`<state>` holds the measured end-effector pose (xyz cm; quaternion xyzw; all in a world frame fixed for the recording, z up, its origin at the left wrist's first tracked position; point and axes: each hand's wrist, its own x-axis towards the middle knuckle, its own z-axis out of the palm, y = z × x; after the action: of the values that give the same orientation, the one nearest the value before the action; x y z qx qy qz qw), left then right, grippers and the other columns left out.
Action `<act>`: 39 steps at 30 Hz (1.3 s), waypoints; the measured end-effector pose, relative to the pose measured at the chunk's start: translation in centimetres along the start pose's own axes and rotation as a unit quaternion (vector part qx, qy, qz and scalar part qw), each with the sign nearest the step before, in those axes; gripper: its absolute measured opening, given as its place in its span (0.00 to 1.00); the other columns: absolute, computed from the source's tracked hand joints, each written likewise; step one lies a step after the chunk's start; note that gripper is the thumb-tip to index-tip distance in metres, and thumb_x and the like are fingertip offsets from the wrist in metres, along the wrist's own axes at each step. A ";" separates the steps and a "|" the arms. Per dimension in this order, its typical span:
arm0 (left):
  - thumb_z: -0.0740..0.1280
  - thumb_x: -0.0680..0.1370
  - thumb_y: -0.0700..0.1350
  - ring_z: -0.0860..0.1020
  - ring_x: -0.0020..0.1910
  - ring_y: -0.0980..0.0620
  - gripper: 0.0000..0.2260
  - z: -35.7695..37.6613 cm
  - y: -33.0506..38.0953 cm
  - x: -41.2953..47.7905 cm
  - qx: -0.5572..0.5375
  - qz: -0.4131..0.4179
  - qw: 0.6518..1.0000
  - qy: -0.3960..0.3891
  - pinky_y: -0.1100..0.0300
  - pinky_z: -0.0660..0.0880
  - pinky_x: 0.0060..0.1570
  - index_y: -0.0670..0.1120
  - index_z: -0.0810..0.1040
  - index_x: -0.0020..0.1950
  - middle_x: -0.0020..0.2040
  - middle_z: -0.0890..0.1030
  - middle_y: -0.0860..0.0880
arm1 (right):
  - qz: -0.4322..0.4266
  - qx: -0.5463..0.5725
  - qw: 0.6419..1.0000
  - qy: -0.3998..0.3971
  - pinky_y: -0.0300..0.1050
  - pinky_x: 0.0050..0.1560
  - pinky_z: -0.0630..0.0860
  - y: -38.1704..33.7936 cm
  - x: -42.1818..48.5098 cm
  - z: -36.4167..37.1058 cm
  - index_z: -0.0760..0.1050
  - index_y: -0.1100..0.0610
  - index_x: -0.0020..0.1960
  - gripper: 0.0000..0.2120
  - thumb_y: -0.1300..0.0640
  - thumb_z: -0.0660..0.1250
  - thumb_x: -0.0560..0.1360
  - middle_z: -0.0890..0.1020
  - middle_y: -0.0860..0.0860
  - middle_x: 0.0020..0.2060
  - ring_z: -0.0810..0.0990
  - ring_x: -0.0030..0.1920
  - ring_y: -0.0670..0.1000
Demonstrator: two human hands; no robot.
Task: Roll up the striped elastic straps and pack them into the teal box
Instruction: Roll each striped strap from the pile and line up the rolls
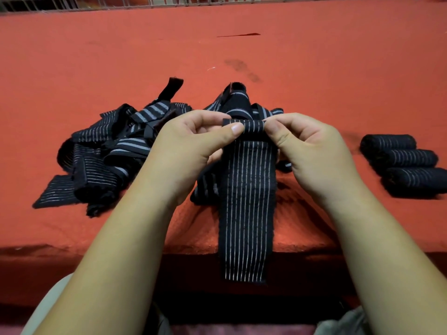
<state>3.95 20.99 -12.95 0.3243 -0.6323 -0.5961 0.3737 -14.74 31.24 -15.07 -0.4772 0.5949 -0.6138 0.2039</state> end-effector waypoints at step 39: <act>0.72 0.84 0.53 0.84 0.42 0.56 0.09 -0.5 0.5 -0.3 0.099 0.031 0.994 -0.022 0.62 0.81 0.44 0.50 0.86 0.58 0.44 0.85 0.52 | -0.009 0.065 0.997 -0.031 0.36 0.37 0.78 -0.6 -0.3 -0.3 0.82 0.56 0.63 0.11 0.65 0.71 0.82 0.87 0.60 0.49 0.83 0.39 0.44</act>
<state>4.49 21.03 -12.49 0.3261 -0.7061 -0.5259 0.3442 -14.68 31.78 -14.54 -0.4869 0.5428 -0.6380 0.2476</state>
